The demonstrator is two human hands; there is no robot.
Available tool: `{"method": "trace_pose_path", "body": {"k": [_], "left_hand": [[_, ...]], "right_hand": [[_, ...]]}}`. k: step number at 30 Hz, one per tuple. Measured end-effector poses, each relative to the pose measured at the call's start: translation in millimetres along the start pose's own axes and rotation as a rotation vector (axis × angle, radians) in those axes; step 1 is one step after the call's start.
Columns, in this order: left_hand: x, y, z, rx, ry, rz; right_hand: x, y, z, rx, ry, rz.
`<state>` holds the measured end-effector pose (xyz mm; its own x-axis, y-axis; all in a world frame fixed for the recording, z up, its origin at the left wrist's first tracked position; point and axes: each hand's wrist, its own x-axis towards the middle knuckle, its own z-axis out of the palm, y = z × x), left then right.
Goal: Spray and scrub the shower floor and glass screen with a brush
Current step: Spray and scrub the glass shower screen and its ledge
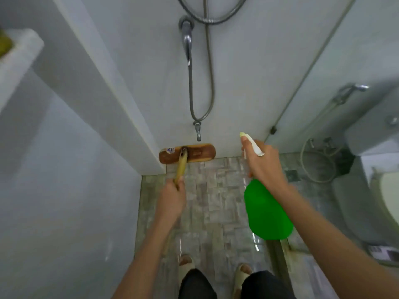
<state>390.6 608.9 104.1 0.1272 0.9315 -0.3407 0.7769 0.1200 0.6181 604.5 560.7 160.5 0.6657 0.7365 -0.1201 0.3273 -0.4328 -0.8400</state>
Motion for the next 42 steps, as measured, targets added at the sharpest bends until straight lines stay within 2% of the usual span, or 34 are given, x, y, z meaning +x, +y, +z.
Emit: {"method": "trace_pose_path", "body": {"k": [11, 17, 21, 28, 31, 35, 42], "left_hand": [[-14.4, 146.8, -143.3, -0.042, 0.155, 0.453], [-27.2, 222.4, -200.7, -0.202, 0.174, 0.691], [-35.0, 271.3, -228.4, -0.303, 0.178, 0.825], [-39.1, 357.0, -228.1, -0.493, 0.077, 0.998], [-47.4, 395.5, -215.6, -0.509, 0.077, 1.074], [-52.7, 448.0, -197.2, -0.582, -0.009, 1.115], [-57.4, 508.0, -176.0, -0.654, -0.014, 1.196]], "right_hand": [[-23.0, -156.9, -125.6, 0.133, 0.299, -0.175], [-42.9, -236.3, -183.9, 0.143, 0.481, -0.355], [-59.7, -270.5, -220.8, 0.074, 0.587, -0.391], [-81.2, -292.4, -283.1, -0.014, 0.781, -0.394], [-80.9, -302.2, -315.4, -0.047, 0.903, -0.393], [-68.1, -321.0, -356.0, -0.17, 1.064, -0.438], [-24.1, -330.8, -389.9, -0.231, 1.149, -0.437]]}}
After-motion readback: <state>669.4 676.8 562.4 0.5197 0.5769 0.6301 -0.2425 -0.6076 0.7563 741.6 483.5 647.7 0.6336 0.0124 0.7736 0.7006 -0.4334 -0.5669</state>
